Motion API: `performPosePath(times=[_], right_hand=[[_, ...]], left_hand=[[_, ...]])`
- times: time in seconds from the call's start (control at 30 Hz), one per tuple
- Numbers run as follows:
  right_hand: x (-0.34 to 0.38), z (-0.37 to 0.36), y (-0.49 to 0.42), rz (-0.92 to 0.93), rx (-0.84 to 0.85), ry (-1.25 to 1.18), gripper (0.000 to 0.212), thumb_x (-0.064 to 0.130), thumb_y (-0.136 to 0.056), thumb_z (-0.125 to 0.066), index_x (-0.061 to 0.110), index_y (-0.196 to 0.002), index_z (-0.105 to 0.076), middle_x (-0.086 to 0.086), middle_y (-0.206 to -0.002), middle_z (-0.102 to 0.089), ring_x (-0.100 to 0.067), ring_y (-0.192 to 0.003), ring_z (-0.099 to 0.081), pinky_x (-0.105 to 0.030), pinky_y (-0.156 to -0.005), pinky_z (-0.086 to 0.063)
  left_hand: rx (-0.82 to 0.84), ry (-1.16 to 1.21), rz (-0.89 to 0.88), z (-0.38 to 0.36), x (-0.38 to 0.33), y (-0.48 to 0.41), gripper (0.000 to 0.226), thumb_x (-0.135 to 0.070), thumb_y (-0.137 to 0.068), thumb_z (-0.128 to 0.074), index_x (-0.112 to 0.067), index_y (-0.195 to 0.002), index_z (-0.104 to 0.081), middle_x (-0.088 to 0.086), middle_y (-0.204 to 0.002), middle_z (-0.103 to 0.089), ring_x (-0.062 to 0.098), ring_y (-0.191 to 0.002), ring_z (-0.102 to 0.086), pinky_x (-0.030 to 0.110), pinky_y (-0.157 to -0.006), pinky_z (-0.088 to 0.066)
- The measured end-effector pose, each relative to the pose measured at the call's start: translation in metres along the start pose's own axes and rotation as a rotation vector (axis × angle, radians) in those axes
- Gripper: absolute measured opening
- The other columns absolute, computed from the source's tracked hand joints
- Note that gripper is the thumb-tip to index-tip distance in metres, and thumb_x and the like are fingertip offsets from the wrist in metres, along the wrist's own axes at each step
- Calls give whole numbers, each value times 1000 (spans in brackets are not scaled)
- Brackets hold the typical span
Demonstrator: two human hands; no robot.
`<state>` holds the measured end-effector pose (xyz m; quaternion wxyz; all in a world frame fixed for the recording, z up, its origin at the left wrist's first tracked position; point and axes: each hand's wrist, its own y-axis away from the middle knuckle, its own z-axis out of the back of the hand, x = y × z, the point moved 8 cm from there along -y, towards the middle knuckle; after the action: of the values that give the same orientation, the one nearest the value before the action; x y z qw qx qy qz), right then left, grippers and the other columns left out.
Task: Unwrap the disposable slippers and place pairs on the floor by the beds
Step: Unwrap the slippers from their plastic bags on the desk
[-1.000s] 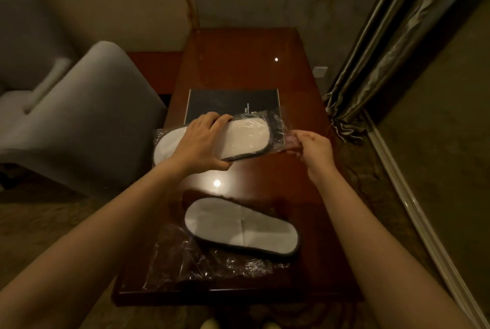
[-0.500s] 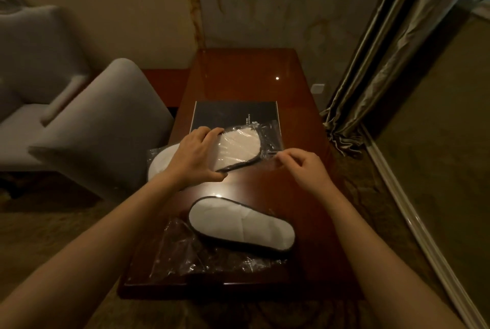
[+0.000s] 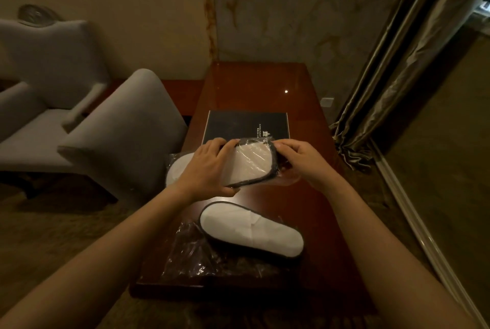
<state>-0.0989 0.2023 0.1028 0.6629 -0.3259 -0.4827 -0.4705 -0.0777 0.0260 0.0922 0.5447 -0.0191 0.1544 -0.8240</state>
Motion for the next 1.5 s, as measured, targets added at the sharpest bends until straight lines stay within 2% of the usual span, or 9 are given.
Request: performPosePath(times=[0.23, 0.4, 0.77, 0.87, 0.97, 1.03, 1.17, 1.27, 1.5], right_hand=[[9, -1, 1, -7, 49, 14, 12, 25, -92, -52, 27, -99, -62, -15, -103, -66, -30, -92, -65, -38, -80, -56], [19, -5, -3, 15, 25, 129, 24, 21, -89, -57, 18, -112, -58, 2, -94, -62, -16, -83, -64, -28, -71, -58], [7, 43, 4, -22, -111, -148, 23, 14, -90, -54, 9, -110, -63, -3, -95, -64, -15, -83, -62, -15, -59, -53], [1, 43, 7, -19, -117, -156, 18, 15, -91, -53, 15, -106, -63, -4, -96, -64, -16, -85, -61, -19, -64, -51], [-2, 32, 9, -52, -45, -132, 15, 20, -92, -52, 20, -102, -62, -2, -97, -63, -14, -84, -61, -15, -61, -51], [2, 30, 8, -66, -1, -1, 15, 25, -91, -52, 21, -104, -59, 1, -97, -60, -12, -85, -59, -16, -60, -50], [25, 16, 4, 38, 186, 648, 19, 35, -86, -60, 26, -102, -57, 13, -91, -55, -5, -85, -56, -15, -63, -42], [28, -21, -2, 68, 301, 858, 14, 30, -84, -61, 23, -96, -57, 7, -86, -57, -12, -78, -58, -22, -63, -46], [29, -22, -7, 121, 149, 838, 24, 27, -87, -57, 20, -110, -59, 1, -100, -61, -11, -81, -54, -22, -62, -41]], left_hand=[[-21, -25, -40, 5, -4, -1, 106, -60, -57, -72, -16, -142, -27, 11, -129, -44, 28, -115, -44, 39, -101, -38], [-33, -17, -63, 3, -7, -1, 108, -60, -57, -70, -17, -144, -23, 11, -131, -42, 27, -116, -43, 39, -102, -36], [316, 245, 32, -20, 37, 13, 121, -76, -54, -62, -36, -146, 6, -6, -154, -6, 21, -140, -13, 42, -114, -18], [326, 524, 171, -19, 49, 15, 86, -69, -71, -49, -35, -143, -19, -3, -150, -25, 20, -135, -29, 46, -112, -28], [81, 500, 224, -3, 49, 10, 37, -47, -89, -47, -33, -123, -43, -1, -126, -47, 12, -106, -47, 34, -89, -43], [15, 427, 197, 1, 44, 10, 31, -39, -92, -48, -25, -120, -47, 4, -121, -52, 16, -101, -52, 31, -83, -44], [48, 349, 93, 1, 22, 11, 42, -46, -88, -42, -19, -119, -50, 5, -115, -56, 17, -99, -54, 30, -84, -44], [-25, 205, -62, 5, -5, -1, 39, -46, -90, -42, -18, -116, -53, 2, -107, -56, 10, -89, -48, 24, -79, -37], [7, 199, -58, -4, 12, -13, 33, -37, -93, -47, -19, -121, -51, 3, -115, -56, 12, -99, -51, 23, -85, -36]])
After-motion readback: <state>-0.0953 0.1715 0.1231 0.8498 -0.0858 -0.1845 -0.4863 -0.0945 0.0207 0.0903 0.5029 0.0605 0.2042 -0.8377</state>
